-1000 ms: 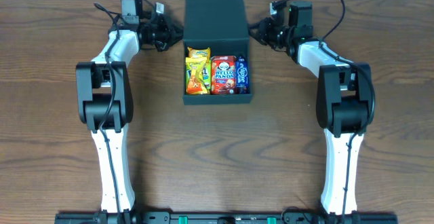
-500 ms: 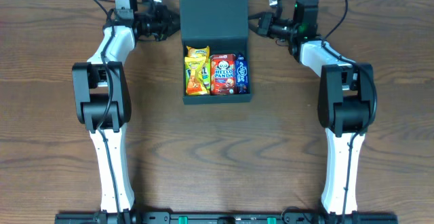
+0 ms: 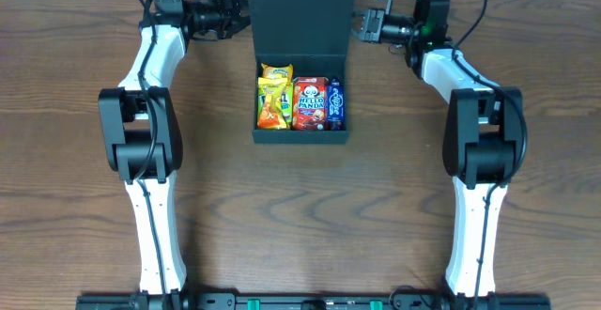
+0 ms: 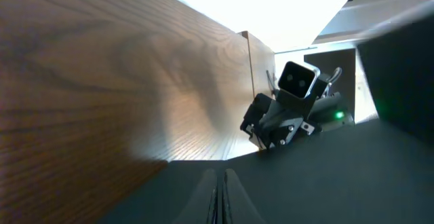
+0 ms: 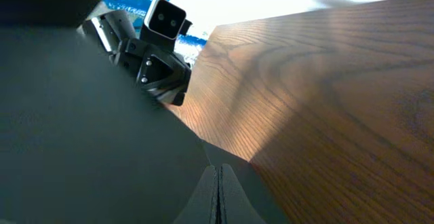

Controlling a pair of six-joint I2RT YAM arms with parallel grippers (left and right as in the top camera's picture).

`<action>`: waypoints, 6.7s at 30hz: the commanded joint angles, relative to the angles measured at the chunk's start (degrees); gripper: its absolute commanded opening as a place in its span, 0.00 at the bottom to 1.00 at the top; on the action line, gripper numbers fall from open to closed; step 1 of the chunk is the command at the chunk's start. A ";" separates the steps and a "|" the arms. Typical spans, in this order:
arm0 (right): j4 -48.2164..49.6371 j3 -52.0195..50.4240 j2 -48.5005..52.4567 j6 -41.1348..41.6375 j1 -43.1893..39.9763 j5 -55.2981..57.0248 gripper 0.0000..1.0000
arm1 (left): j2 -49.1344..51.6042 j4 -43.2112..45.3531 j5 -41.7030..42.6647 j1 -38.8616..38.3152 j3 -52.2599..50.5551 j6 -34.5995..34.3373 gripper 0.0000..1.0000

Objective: Pack container

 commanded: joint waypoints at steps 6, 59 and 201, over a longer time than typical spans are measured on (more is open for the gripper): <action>-0.35 2.43 0.24 0.79 0.52 -7.04 0.02 | -0.61 -0.20 3.61 -0.13 1.38 1.29 0.06; -3.74 2.43 0.24 -3.50 -0.52 28.26 0.02 | -1.40 -8.59 -24.96 1.27 1.38 6.51 0.06; -74.25 -58.51 -103.36 -25.33 4.15 42.21 0.99 | -140.30 -26.49 -76.78 2.73 -105.77 26.51 0.95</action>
